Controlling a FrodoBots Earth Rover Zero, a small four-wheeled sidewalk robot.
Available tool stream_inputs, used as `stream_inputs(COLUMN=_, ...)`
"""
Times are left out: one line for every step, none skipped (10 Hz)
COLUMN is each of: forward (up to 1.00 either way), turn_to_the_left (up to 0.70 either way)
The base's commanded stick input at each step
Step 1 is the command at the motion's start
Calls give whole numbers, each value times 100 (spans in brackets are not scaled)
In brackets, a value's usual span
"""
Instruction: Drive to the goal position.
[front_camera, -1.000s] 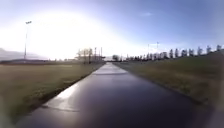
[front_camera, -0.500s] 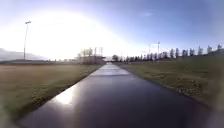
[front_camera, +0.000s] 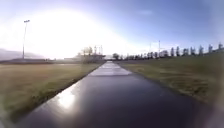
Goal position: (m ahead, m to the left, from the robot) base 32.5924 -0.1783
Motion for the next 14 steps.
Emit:
stream_inputs(forward=100, turn_to_the_left=0)
stream_inputs(forward=100, turn_to_the_left=0)
stream_inputs(forward=100, turn_to_the_left=0)
stream_inputs(forward=100, turn_to_the_left=0)
stream_inputs(forward=100, turn_to_the_left=0)
stream_inputs(forward=100, turn_to_the_left=0)
stream_inputs(forward=100, turn_to_the_left=0)
stream_inputs(forward=100, turn_to_the_left=0)
stream_inputs(forward=100, turn_to_the_left=0)
stream_inputs(forward=100, turn_to_the_left=0)
stream_inputs(forward=100, turn_to_the_left=0)
stream_inputs(forward=100, turn_to_the_left=0)
stream_inputs(forward=100, turn_to_the_left=0)
stream_inputs(forward=100, turn_to_the_left=0)
